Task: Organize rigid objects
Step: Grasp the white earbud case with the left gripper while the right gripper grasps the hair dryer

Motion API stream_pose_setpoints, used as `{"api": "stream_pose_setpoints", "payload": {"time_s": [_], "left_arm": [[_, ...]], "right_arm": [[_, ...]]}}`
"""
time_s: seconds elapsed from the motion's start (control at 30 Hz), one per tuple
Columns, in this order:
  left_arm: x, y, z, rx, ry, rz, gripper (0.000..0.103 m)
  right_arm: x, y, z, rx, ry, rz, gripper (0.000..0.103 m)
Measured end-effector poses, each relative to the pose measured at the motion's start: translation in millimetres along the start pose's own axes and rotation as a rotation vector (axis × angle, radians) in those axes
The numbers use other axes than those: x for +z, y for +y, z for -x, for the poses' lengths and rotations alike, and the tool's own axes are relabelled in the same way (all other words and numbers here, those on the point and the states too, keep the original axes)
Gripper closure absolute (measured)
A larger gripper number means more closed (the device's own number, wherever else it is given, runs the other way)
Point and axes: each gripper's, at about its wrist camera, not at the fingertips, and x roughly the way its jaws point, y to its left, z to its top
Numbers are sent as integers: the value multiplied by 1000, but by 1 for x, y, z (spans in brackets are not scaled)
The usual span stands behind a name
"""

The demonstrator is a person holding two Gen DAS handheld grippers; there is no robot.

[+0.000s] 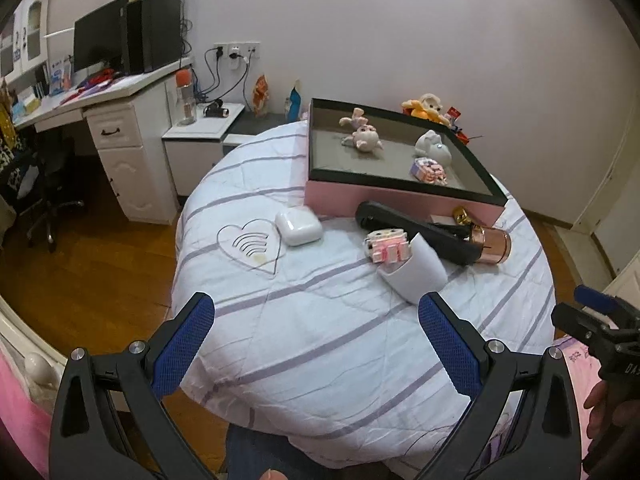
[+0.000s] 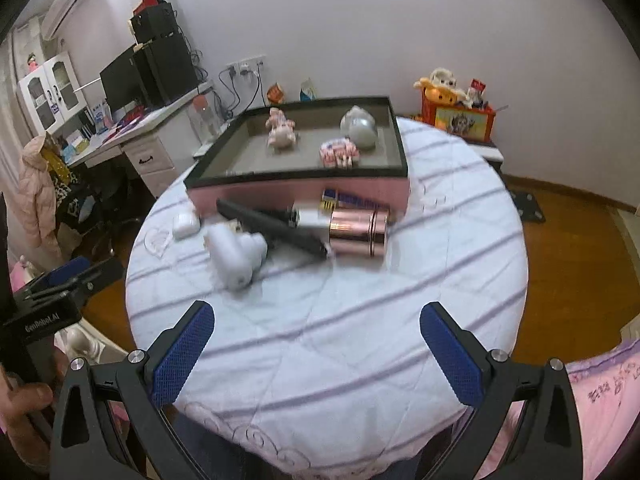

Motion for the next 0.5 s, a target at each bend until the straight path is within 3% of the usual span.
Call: {"api": "stream_pose_setpoints", "payload": {"time_s": [0.5], "left_arm": [[-4,2,-2,9,11,-4,0]], "right_arm": [[-5,4,0,2,12,-4,0]]}}
